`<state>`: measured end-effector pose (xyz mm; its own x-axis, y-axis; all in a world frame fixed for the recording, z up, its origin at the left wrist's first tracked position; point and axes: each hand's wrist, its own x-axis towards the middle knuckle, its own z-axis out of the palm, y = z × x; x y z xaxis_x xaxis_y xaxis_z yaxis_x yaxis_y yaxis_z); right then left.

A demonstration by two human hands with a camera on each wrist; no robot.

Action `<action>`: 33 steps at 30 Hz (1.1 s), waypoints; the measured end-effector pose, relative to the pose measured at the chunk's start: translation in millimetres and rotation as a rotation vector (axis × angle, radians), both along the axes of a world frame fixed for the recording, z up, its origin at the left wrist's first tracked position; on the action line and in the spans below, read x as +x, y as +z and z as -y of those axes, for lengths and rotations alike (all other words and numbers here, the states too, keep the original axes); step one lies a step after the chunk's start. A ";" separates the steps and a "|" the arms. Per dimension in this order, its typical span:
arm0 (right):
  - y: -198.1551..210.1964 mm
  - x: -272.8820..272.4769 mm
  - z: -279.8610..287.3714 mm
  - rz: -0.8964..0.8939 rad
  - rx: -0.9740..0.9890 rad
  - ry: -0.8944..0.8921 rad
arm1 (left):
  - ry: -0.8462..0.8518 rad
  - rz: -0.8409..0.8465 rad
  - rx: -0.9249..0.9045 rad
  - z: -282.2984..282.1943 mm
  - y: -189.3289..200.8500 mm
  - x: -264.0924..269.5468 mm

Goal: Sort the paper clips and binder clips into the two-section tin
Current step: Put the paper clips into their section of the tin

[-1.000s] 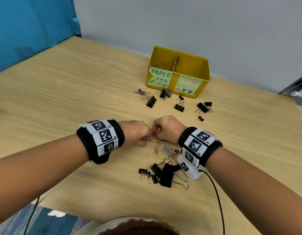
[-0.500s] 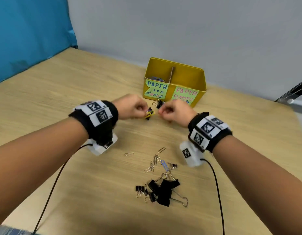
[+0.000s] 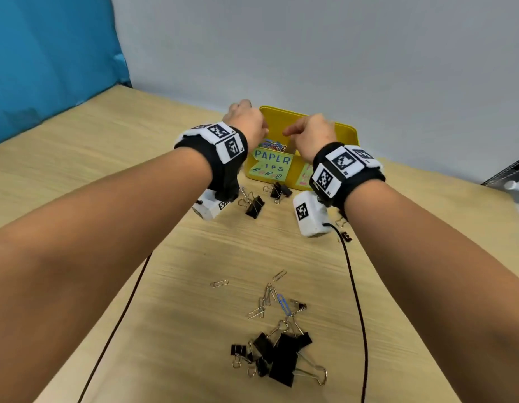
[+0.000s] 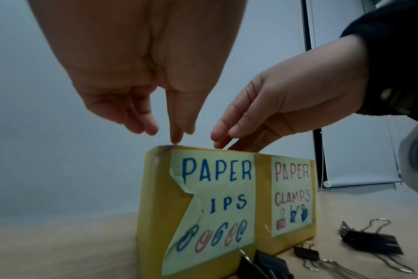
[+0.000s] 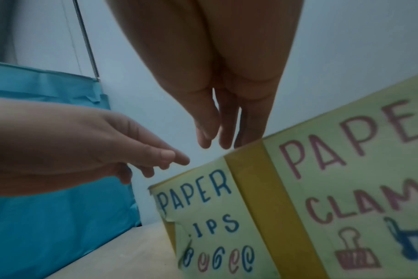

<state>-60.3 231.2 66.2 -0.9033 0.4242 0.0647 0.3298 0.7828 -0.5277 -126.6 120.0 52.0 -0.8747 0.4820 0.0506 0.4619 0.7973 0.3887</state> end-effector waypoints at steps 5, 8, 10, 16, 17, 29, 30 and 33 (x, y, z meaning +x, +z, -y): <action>-2.8 63.8 18.0 0.012 0.122 0.279 | -0.160 0.004 0.091 35.2 -0.2 48.5; -26.0 111.8 27.8 0.410 0.142 0.544 | -0.353 0.288 -0.217 66.3 -13.3 92.6; -44.8 134.7 32.3 0.589 0.133 0.595 | -0.392 0.468 -0.372 82.9 -26.5 118.3; -68.6 149.1 36.9 0.586 0.065 0.521 | -0.331 0.500 -0.393 98.1 -57.0 147.6; -69.5 151.3 37.6 0.591 0.056 0.518 | -0.329 0.496 -0.386 99.7 -58.1 149.6; -53.3 166.2 37.6 0.559 0.078 0.546 | -0.347 0.549 -0.099 91.9 -51.3 177.2; -52.7 168.2 37.6 0.570 0.087 0.545 | -0.367 0.545 -0.143 88.8 -51.6 180.4; -57.7 173.8 40.5 0.581 0.147 0.547 | -0.397 0.478 -0.247 80.7 -55.2 187.6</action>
